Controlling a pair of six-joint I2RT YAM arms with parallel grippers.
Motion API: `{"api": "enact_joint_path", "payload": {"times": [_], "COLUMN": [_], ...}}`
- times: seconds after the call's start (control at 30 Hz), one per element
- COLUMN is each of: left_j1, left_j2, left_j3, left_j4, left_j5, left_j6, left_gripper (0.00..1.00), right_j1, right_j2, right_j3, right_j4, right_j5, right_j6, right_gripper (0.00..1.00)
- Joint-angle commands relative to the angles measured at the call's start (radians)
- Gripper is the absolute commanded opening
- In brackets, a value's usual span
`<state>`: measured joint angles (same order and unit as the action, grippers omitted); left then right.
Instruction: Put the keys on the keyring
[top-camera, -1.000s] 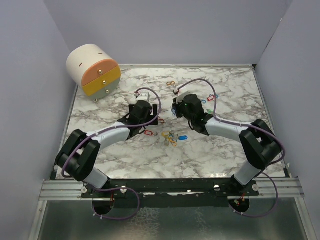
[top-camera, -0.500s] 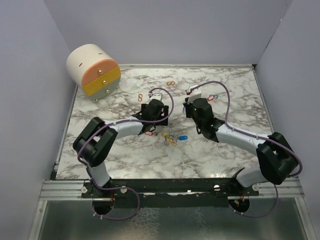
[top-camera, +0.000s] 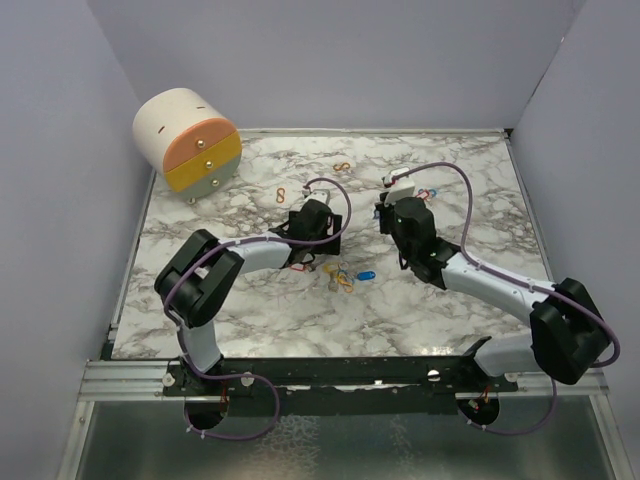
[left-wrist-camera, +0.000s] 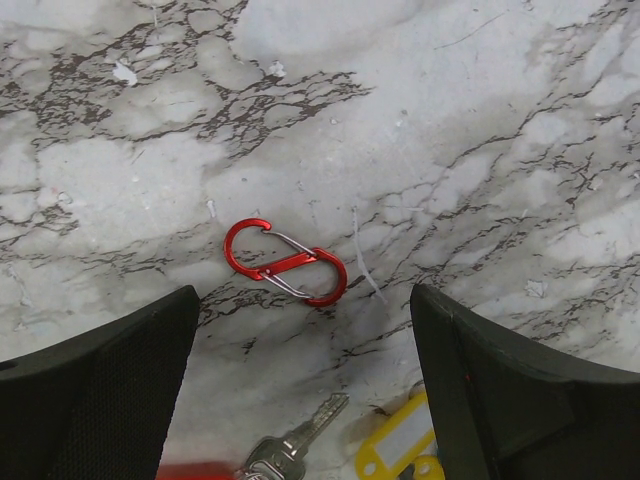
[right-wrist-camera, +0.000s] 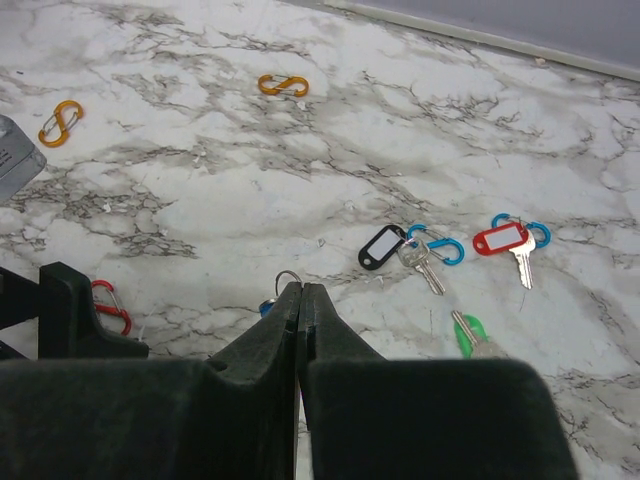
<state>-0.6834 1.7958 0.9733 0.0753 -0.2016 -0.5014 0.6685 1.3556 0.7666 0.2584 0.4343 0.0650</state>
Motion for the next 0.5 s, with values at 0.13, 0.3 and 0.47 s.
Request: {"api": "enact_joint_path", "payload": {"times": [0.13, 0.3, 0.47], "left_j1": [-0.021, -0.021, -0.022], "left_j2": [0.043, 0.079, 0.112], "left_j3": [0.033, 0.065, 0.103], "left_j4": [0.029, 0.037, 0.040], "left_j5": [0.075, 0.097, 0.100], "left_j6": [-0.026, -0.024, -0.014], "left_gripper": [0.88, 0.88, 0.88], "right_j1": [0.008, 0.007, 0.006], "right_j2": [-0.064, -0.096, -0.112], "right_j3": [-0.019, -0.027, -0.032], "right_j4": [-0.017, -0.022, -0.028], "right_j5": [0.055, 0.055, 0.086], "right_j6": [0.012, 0.013, 0.008], "right_gripper": [0.01, 0.01, 0.01]}}
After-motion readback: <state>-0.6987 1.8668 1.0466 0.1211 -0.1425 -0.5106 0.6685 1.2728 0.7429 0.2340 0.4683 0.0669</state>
